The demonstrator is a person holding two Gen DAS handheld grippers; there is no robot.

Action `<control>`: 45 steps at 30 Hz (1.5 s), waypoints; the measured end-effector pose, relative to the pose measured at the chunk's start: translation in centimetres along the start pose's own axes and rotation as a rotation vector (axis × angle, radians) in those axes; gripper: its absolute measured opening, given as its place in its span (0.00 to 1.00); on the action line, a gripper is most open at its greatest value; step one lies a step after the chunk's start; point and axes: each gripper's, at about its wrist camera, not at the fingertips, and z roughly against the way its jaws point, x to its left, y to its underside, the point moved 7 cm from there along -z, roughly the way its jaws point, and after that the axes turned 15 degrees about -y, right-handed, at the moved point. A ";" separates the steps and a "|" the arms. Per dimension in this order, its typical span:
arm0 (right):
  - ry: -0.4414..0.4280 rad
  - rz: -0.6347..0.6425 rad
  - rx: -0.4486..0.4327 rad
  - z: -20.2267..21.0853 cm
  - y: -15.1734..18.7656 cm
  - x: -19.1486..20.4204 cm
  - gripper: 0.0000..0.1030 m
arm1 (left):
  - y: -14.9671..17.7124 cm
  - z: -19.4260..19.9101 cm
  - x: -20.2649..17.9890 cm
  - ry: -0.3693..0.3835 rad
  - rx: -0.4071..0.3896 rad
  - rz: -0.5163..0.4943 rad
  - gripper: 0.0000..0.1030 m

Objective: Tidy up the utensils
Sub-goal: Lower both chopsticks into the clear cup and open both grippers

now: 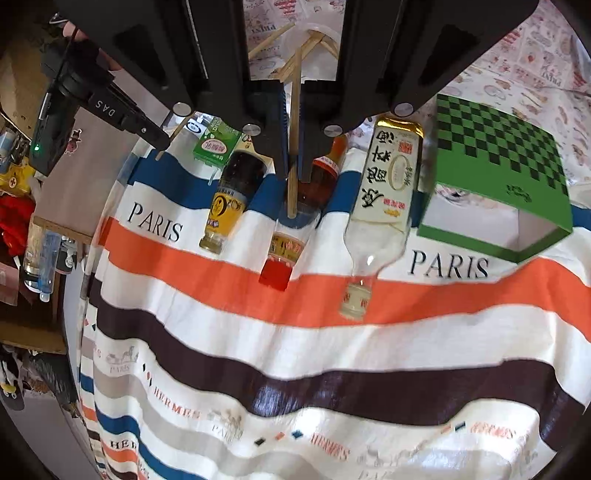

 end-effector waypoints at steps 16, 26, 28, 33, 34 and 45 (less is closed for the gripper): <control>0.017 -0.135 -0.157 -1.0 1.3 -3.5 0.04 | 7.4 -7.8 0.3 -0.157 0.177 -0.181 0.04; -0.096 -0.380 -0.209 -1.1 2.1 -7.0 0.04 | 8.3 -10.5 -1.4 -0.120 0.215 -0.201 0.04; -0.092 -0.431 -0.248 -0.6 2.3 -7.8 0.04 | 8.2 -10.3 -1.7 -0.113 0.196 -0.215 0.14; 0.004 -0.398 -0.254 -1.1 2.8 -8.7 0.04 | 7.5 -8.0 -1.3 -0.134 0.115 -0.244 0.44; 0.017 -0.394 -0.253 -1.3 3.0 -8.9 0.04 | 7.3 -7.5 -0.9 -0.145 0.109 -0.242 0.46; 0.048 -0.351 -0.046 -5.9 5.9 -9.7 0.03 | 6.3 -2.6 4.7 -0.235 0.037 -0.181 0.58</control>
